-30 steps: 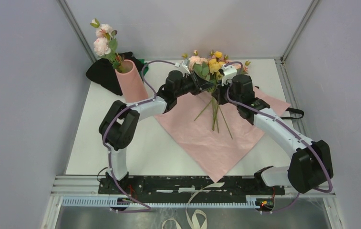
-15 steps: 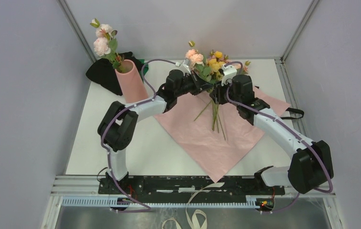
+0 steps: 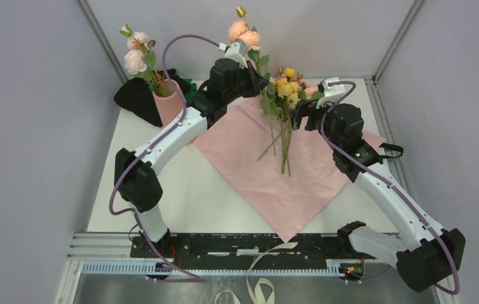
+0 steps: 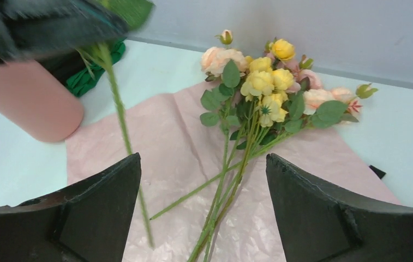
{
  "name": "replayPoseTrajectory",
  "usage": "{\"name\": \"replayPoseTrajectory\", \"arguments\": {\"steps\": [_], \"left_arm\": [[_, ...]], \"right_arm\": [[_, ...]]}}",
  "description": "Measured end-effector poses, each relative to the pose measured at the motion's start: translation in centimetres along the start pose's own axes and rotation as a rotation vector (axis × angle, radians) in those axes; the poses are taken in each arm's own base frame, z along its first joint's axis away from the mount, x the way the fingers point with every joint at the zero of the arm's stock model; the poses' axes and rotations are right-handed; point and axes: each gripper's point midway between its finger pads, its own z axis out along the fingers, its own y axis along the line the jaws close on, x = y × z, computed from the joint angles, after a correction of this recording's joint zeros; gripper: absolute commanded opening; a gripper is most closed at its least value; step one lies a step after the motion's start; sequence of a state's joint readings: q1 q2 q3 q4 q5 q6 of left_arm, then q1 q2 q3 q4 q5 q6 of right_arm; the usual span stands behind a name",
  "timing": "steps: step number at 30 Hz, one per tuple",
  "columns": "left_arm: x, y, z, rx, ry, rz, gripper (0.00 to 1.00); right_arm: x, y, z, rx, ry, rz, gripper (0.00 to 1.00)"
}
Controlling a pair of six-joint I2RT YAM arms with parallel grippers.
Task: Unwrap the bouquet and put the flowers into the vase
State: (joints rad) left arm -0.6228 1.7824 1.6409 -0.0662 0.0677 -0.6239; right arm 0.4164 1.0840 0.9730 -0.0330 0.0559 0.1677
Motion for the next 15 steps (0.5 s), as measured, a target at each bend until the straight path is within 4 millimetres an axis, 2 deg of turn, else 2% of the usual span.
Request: {"name": "replayPoseTrajectory", "arguments": {"steps": [2, 4, 9, 12, 15], "left_arm": [[-2.4, -0.5, -0.9, -0.031, -0.04, 0.051, 0.02], [-5.2, -1.2, -1.8, -0.065, -0.092, 0.109, 0.02], [-12.4, -2.7, -5.0, -0.147, -0.253, 0.26, 0.02], [-15.9, -2.2, -7.8, -0.236, -0.357, 0.342, 0.02], [-19.0, -0.8, -10.6, -0.344, -0.468, 0.412, 0.02]], "right_arm": [[0.0, -0.6, -0.3, 0.027, -0.014, 0.001, 0.91], [1.1, -1.2, -0.3, 0.052, 0.001, 0.0, 0.91], [5.7, -2.0, 0.5, 0.073, 0.091, 0.0, 0.91], [8.5, -2.0, 0.8, 0.066, 0.15, 0.003, 0.91], [10.2, -1.9, 1.3, 0.058, 0.186, 0.006, 0.91]]}}
